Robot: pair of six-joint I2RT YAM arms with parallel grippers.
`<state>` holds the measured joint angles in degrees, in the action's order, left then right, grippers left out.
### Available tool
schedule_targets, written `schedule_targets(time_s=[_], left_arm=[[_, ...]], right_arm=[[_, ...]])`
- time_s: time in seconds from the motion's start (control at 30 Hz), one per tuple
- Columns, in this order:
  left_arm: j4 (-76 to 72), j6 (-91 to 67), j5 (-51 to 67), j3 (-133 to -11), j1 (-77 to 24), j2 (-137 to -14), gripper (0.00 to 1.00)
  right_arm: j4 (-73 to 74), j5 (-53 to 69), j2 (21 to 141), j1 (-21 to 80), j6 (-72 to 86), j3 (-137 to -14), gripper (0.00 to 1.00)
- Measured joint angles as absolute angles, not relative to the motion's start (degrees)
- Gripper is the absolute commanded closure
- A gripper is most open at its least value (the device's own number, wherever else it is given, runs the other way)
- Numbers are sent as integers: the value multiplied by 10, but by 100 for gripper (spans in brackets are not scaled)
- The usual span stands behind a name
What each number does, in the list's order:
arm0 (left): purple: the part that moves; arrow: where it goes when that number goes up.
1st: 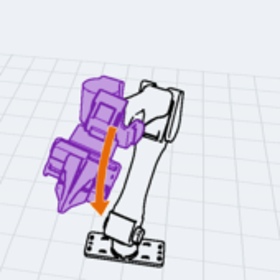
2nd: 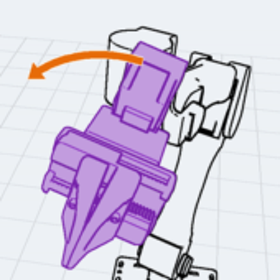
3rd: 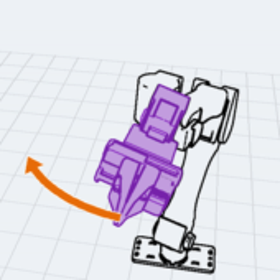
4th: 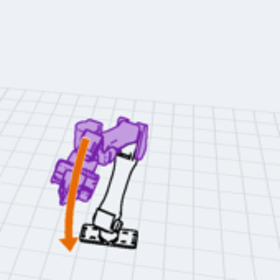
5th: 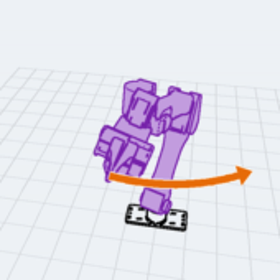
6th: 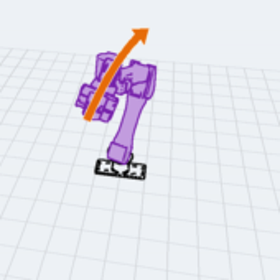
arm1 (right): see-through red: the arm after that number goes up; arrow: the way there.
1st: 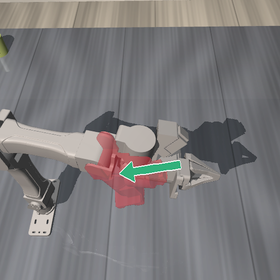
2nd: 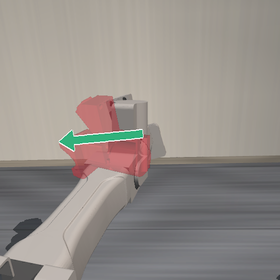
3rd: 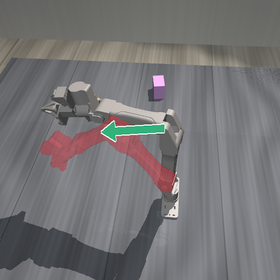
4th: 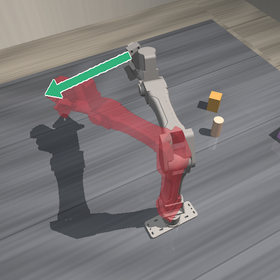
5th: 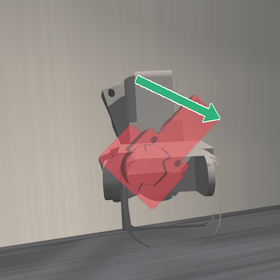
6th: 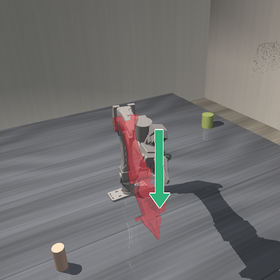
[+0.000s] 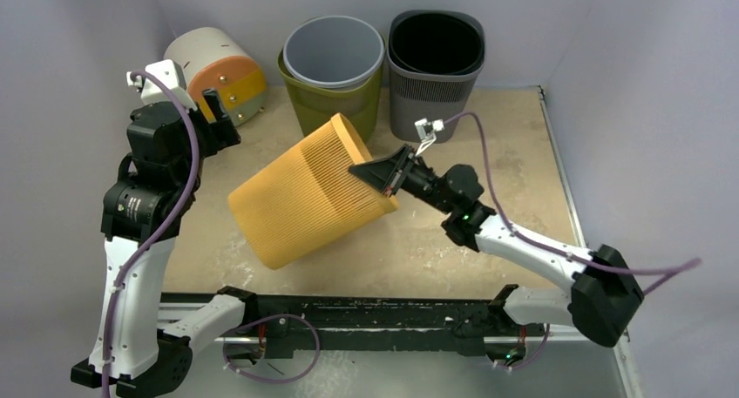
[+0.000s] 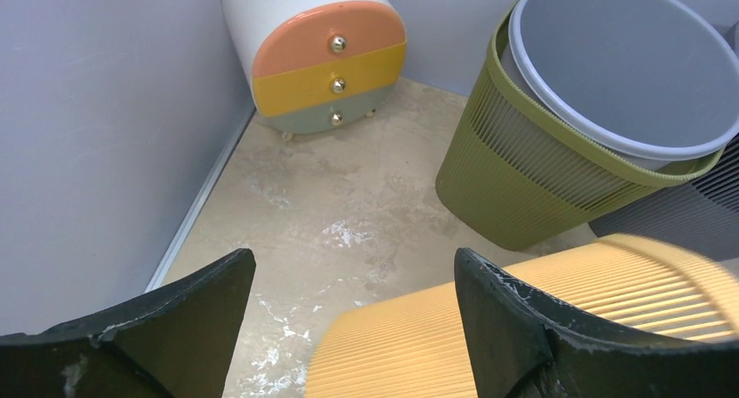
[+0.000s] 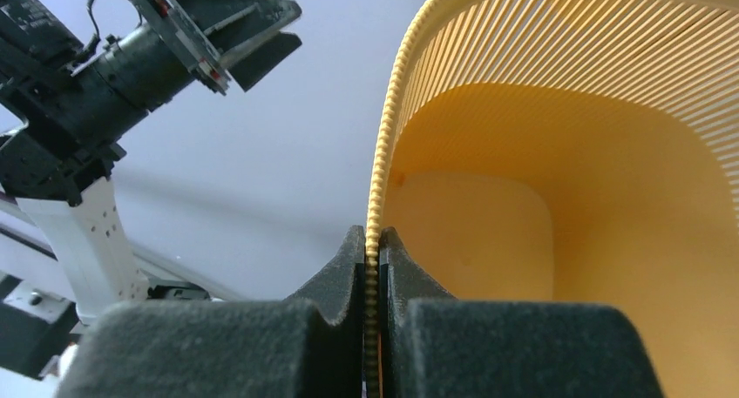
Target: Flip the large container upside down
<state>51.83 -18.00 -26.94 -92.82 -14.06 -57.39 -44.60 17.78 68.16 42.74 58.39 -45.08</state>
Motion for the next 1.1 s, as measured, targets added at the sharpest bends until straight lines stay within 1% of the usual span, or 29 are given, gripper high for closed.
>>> schedule_targets(time_s=[0.17,0.27,0.43,0.6,0.73,0.87,1.03,1.1], left_arm=[[526,-180,-273,-956,-141,-584,19],[529,-180,-273,-961,-141,-585,19],[542,-179,-276,-966,-141,-589,20],[551,-178,-281,-974,-141,-599,20],[552,-179,-287,-974,-141,-601,21],[552,-180,-288,-975,-141,-605,22],[547,-181,-288,-971,-141,-609,22],[544,-183,-288,-962,-141,-608,22]], right_arm=[[-632,110,761,481,636,-383,100],[-739,73,820,483,696,-343,100],[-858,24,946,482,821,-299,100],[-937,5,927,473,858,-233,100],[-942,14,887,420,892,-168,100],[-944,43,846,308,943,-105,100],[-945,64,844,215,986,-56,100],[-945,76,854,196,997,-47,91]])
